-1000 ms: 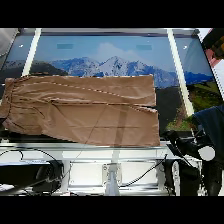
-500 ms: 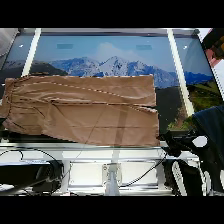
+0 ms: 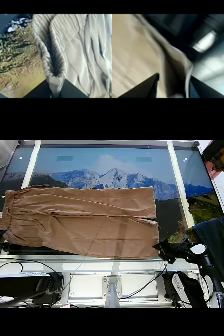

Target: Fold the clothes and pants, and hang the long-sleeved shirts on hangers.

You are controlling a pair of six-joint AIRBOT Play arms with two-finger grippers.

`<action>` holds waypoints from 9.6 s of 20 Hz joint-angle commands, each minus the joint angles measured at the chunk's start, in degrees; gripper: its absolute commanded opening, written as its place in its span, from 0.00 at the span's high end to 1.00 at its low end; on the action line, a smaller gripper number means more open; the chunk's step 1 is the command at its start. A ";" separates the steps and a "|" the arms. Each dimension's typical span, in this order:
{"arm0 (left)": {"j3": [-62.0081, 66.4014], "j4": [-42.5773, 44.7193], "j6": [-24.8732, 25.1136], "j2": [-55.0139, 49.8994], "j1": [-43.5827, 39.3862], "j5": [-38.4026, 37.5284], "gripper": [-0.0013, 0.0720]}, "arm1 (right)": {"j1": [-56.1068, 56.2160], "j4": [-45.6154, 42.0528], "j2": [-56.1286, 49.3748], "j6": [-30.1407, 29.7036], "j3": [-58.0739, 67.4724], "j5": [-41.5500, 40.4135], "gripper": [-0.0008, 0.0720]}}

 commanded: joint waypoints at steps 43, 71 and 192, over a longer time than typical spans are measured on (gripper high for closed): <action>0.07 -2.12 -1.51 0.11 0.00 -7.06 0.91 | 14.32 -9.68 19.37 20.48 -6.58 0.28 0.57; 0.26 9.31 -37.79 24.63 -13.46 9.57 0.92 | 14.56 -12.04 -6.73 22.60 28.87 -23.80 0.98; 2.16 -10.27 -8.33 26.32 -29.49 30.12 0.91 | 54.47 -18.67 -58.51 1.49 88.32 -28.04 0.98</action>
